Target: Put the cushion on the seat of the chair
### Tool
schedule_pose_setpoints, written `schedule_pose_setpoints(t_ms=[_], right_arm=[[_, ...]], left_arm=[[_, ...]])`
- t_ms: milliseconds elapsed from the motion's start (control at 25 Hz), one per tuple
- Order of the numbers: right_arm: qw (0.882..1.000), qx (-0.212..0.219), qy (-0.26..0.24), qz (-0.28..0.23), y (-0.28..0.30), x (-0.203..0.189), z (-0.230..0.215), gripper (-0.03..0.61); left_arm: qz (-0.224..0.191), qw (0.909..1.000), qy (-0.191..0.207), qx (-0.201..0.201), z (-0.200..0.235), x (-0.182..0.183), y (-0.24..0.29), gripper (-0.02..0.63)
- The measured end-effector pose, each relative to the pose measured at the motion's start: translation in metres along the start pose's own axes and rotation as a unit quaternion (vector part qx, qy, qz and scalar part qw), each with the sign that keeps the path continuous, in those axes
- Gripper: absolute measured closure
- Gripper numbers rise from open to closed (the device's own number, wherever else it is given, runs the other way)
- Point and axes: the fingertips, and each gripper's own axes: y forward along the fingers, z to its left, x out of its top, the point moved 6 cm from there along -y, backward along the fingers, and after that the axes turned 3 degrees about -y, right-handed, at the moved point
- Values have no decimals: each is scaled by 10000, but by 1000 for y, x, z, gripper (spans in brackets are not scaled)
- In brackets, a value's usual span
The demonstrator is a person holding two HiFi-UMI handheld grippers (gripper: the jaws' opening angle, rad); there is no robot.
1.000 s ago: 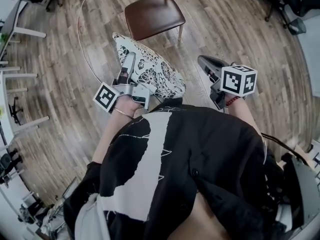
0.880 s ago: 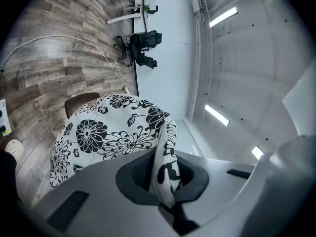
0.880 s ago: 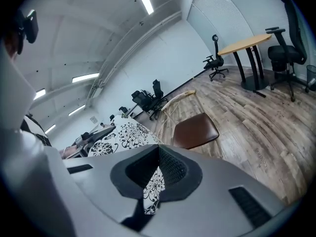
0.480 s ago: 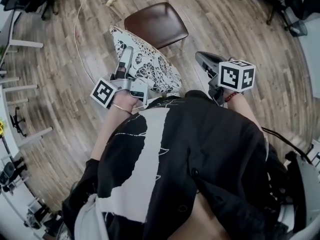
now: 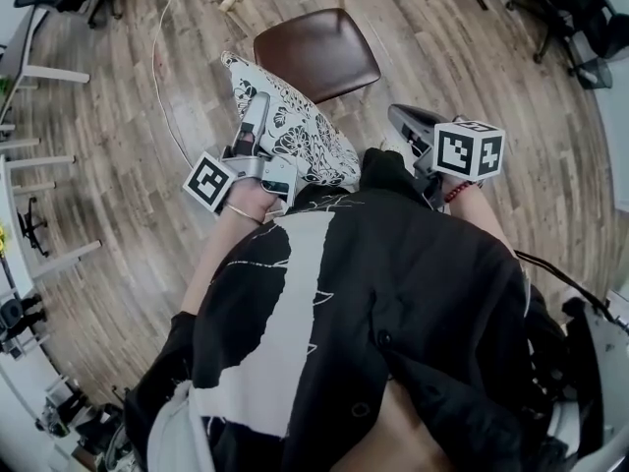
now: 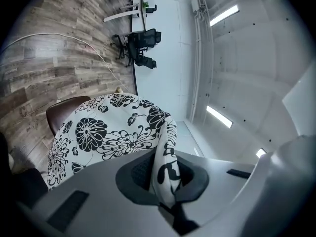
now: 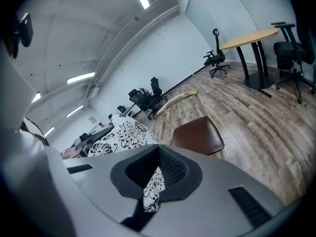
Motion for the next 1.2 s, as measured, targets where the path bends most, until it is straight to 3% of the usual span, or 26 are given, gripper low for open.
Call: schedule_pose_setpoints(t_ms=[200, 440, 1200], right_arm=[[9998, 134, 103, 72, 10, 6, -7, 563], [9989, 417, -129, 192, 26, 22, -21, 564], [9905, 714, -545, 1038, 33, 60, -32, 564]], left_arm=[[-98, 9999, 5, 85, -1, -1, 4, 591], [-574, 9982, 116, 102, 4, 2, -2, 591], [-1752, 9839, -259, 238, 4, -1, -11, 591]])
